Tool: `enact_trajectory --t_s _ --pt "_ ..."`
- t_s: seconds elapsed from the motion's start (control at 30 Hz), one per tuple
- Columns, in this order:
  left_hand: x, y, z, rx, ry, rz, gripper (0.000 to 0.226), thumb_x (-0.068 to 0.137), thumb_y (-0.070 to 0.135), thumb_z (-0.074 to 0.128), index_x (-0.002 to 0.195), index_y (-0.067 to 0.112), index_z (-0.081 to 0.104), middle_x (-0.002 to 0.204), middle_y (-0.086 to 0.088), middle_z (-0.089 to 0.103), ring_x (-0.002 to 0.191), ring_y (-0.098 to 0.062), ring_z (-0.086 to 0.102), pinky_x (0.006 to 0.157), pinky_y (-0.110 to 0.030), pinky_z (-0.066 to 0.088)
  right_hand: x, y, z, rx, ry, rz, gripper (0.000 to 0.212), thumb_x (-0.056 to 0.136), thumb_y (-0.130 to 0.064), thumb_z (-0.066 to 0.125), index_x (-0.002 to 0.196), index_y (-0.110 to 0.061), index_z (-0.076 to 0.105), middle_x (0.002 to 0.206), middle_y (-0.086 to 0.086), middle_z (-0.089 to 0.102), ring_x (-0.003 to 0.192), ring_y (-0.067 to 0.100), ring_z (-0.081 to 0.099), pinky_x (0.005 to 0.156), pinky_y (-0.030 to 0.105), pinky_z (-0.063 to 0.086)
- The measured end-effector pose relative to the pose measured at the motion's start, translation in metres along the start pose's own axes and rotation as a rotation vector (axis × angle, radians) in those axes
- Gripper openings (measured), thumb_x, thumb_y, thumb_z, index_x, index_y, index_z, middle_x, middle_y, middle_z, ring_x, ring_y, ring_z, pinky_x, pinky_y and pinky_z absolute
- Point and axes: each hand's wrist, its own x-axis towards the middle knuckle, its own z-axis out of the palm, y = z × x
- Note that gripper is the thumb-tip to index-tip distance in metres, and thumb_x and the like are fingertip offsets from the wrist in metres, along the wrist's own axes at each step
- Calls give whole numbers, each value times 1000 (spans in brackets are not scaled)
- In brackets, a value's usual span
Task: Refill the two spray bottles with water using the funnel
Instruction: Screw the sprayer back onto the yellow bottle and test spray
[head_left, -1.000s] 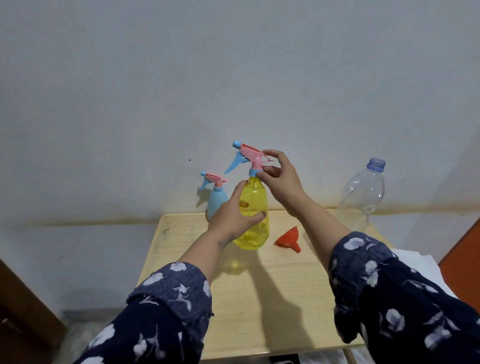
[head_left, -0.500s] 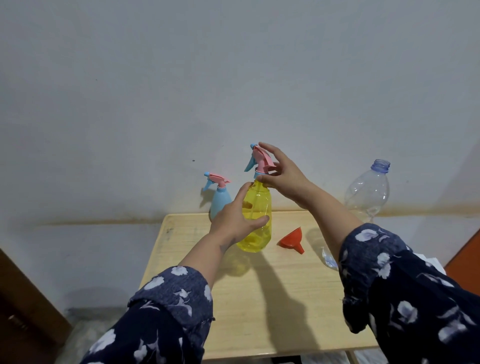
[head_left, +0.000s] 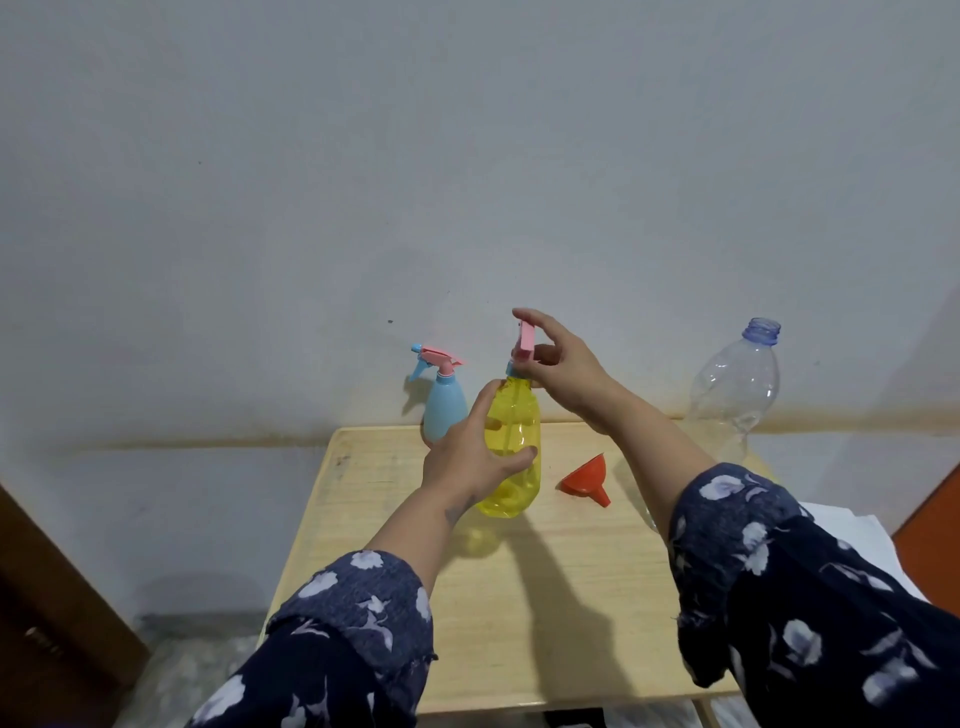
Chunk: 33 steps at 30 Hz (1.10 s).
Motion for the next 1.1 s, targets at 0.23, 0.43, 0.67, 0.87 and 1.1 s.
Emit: enact_trajectory --t_s 0.23,0.43,0.67,0.87,1.1 --pt "-10 -3 5 42 1 -5 87 76 59 69 145 53 15 115 14 52 109 -18 56 80 -33 51 -9 11 7 -21 85 -35 46 76 -21 78 114 -29 54 89 5 58 71 14 52 72 32 49" --pt "-12 -6 6 35 31 -15 89 76 58 68 145 54 12 124 9 55 108 -20 57 78 -34 52 -9 -1 6 25 -53 32 68 87 0 61 141 -35 41 105 8 65 94 19 63 85 28 52" --pt "-17 -5 7 63 43 -3 88 76 60 67 145 53 13 116 17 52 107 -16 57 78 -33 51 -18 8 12 -77 83 -52 49 79 -25 75 123 -31 54 84 -5 55 72 10 53 70 17 46" --pt "-18 -8 8 51 65 -37 91 77 59 68 148 50 12 130 7 56 112 -21 57 81 -34 52 -17 -3 12 -20 1 28 66 85 -1 61 139 -37 44 101 11 68 93 22 63 88 33 52" --pt "-21 -7 11 65 51 -11 90 76 60 68 147 51 14 128 13 56 109 -19 58 81 -35 52 -25 6 20 -163 132 -29 46 83 -25 70 125 -31 53 88 -5 58 72 9 53 67 20 40"
